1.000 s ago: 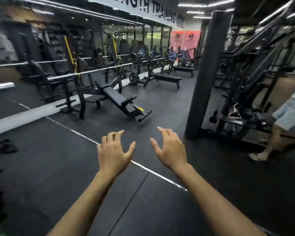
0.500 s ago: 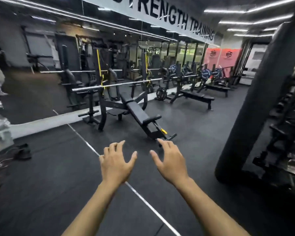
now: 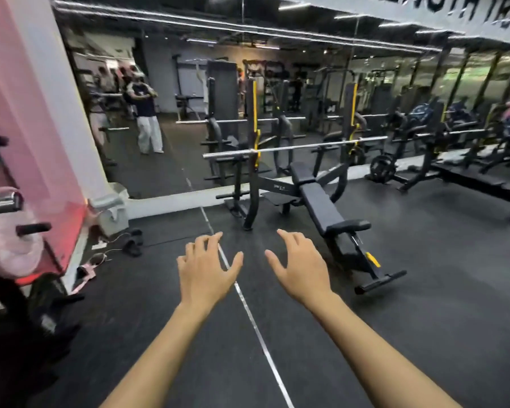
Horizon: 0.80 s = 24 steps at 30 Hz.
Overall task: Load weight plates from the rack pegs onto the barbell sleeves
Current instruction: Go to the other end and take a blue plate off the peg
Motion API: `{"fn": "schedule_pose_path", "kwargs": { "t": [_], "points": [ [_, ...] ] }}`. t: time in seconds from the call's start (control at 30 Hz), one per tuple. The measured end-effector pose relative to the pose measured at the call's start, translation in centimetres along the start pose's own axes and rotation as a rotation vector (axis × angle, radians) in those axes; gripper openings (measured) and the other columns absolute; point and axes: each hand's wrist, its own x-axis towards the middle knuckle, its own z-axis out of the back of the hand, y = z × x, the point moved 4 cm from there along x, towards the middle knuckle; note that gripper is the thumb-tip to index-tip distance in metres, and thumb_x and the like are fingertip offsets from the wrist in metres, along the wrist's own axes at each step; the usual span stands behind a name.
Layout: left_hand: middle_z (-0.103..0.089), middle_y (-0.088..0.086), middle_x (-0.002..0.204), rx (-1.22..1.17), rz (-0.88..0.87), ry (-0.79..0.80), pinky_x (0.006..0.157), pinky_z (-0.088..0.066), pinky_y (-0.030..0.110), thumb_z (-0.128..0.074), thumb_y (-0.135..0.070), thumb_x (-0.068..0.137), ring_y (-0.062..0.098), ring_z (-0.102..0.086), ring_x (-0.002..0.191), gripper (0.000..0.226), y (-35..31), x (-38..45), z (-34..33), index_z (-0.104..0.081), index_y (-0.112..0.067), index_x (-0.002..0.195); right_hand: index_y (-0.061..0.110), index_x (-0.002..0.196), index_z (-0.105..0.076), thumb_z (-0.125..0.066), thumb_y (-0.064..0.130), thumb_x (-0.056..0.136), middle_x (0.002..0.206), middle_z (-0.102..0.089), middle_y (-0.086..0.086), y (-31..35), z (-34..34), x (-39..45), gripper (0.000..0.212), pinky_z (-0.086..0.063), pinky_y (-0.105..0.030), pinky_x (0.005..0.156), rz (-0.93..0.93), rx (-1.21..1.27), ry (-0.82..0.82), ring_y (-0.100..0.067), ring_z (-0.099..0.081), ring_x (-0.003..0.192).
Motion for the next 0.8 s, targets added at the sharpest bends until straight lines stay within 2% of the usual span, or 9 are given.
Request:
{"fn": "schedule_pose_path", "kwargs": {
  "t": [0.23, 0.47, 0.63, 0.8],
  "points": [
    [-0.049, 0.0, 0.134, 0.142, 0.213, -0.086, 0.098, -0.033, 0.043, -0.042, -0.068, 0.087, 0.023, -0.042, 0.122, 0.067, 5.6, 8.8, -2.1, -0.044, -0.027, 0.14, 0.02, 0.141, -0.043, -0.045, 0.055, 0.094, 0.127, -0.052, 0.001, 2.4, -8.1, 13.2, 0.059, -0.045, -0.036, 0.086, 0.226, 0.122, 0.059, -0.023, -0.05, 0.112],
    [-0.047, 0.001, 0.137, 0.114, 0.354, -0.155, 0.102, -0.036, 0.046, -0.042, -0.068, 0.087, 0.023, -0.039, 0.127, 0.067, 12.7, 19.6, -6.0, -0.043, -0.028, 0.141, 0.021, 0.142, -0.042, -0.044, 0.058, 0.093, 0.128, -0.053, 0.001, 6.9, -17.3, 25.2, 0.06, -0.048, -0.035, 0.085, 0.369, 0.183, 0.124, -0.02, -0.05, 0.114],
    [-0.048, -0.003, 0.135, 0.121, 0.409, -0.189, 0.104, -0.035, 0.044, -0.036, -0.07, 0.085, 0.02, -0.038, 0.126, 0.069, 16.2, 27.7, -8.6, -0.043, -0.028, 0.139, 0.019, 0.136, -0.047, -0.047, 0.057, 0.092, 0.115, -0.058, 0.0, 9.4, -21.4, 34.9, 0.058, -0.047, -0.034, 0.076, 0.461, 0.172, 0.077, -0.022, -0.054, 0.103],
    [-0.048, -0.003, 0.132, 0.192, 0.469, -0.214, 0.1, -0.036, 0.045, -0.034, -0.071, 0.084, 0.021, -0.039, 0.123, 0.069, 20.7, 33.4, -11.1, -0.043, -0.028, 0.137, 0.017, 0.138, -0.046, -0.048, 0.054, 0.094, 0.122, -0.056, -0.002, 12.3, -27.1, 42.3, 0.058, -0.047, -0.036, 0.084, 0.541, 0.243, 0.104, -0.023, -0.053, 0.111]
  ]
}}
